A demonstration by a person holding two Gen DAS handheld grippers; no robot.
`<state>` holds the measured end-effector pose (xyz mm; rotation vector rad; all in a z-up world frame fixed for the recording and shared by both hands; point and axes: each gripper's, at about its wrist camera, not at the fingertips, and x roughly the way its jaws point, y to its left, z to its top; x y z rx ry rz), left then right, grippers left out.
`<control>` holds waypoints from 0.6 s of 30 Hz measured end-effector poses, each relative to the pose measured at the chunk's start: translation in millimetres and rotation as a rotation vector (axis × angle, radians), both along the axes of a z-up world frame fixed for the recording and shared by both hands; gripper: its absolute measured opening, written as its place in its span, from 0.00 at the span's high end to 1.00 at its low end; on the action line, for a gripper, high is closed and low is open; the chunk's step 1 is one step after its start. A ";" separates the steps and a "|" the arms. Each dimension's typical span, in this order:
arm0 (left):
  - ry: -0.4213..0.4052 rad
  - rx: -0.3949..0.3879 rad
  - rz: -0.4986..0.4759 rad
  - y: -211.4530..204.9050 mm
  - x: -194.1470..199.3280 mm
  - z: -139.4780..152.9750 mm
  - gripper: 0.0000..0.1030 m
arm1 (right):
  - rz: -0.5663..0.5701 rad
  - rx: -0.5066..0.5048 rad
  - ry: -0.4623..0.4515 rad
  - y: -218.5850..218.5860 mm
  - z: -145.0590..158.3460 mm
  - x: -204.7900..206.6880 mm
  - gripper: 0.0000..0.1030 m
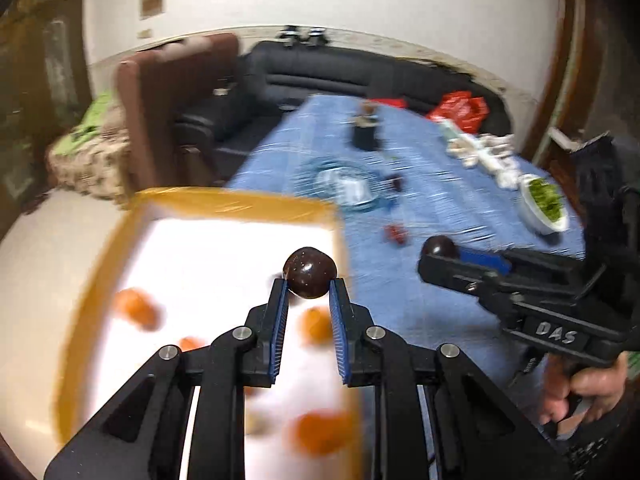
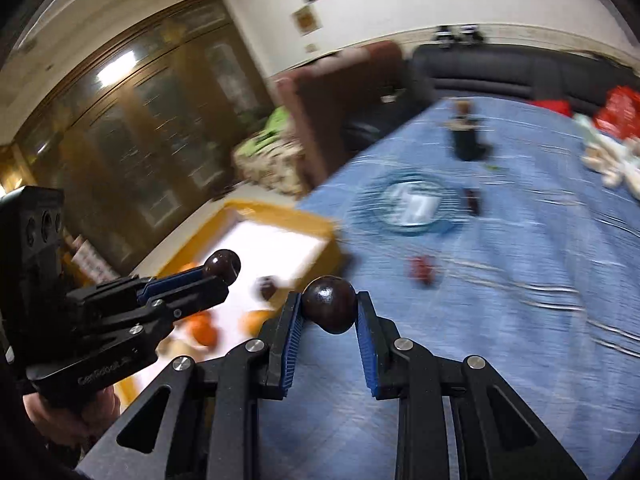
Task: Organize fruits
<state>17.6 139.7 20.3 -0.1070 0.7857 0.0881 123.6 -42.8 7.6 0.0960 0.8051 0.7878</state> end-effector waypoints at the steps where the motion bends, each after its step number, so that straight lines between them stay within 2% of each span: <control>1: 0.006 0.015 0.024 11.5 -8.9 -2.2 0.82 | 0.029 -0.006 -0.007 16.0 1.3 -5.1 0.74; 4: 0.035 0.043 0.089 43.5 -32.0 -12.7 0.82 | 0.113 -0.023 -0.009 63.2 0.2 -20.6 0.74; 10: 0.082 0.026 0.155 76.3 -56.7 -36.8 0.82 | 0.230 -0.091 -0.001 145.7 -11.9 -49.5 0.74; 14: 0.092 0.020 0.197 87.1 -69.3 -42.7 0.81 | 0.276 -0.143 -0.015 174.7 -19.0 -68.9 0.72; 18: 0.089 0.026 0.225 93.2 -78.3 -39.8 0.79 | 0.305 -0.167 -0.029 184.1 -18.9 -78.7 0.72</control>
